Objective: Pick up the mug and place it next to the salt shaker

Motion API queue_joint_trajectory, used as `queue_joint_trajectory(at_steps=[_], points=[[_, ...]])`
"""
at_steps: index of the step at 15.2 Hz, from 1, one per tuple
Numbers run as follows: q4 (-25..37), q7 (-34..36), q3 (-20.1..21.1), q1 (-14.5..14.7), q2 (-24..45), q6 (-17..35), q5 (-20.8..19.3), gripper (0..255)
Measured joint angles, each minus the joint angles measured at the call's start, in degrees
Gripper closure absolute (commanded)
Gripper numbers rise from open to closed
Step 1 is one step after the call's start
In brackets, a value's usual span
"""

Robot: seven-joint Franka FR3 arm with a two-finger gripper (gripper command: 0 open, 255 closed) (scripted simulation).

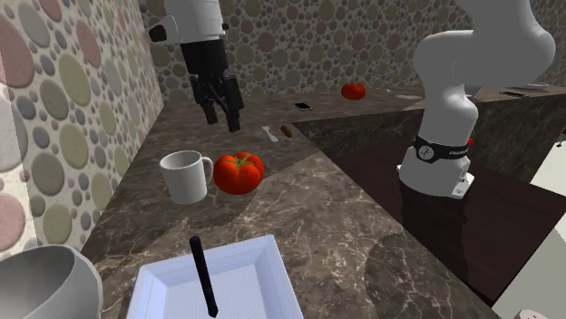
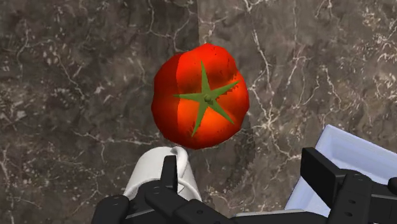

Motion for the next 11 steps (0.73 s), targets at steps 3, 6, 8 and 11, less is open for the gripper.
queue_joint_trajectory(at_steps=[3, 6, 8, 11], points=[[5.5, -2.4, 0.0, -1.3, 6.1, 1.0, 1.7, 0], [11.7, -4.8, 0.2, -3.0, 12.4, 1.4, 3.3, 0], [16.7, -5.8, 0.5, -4.1, 16.8, 1.3, 4.3, 0], [24.5, -7.3, 1.0, -5.9, 23.1, 0.2, 5.4, 0]])
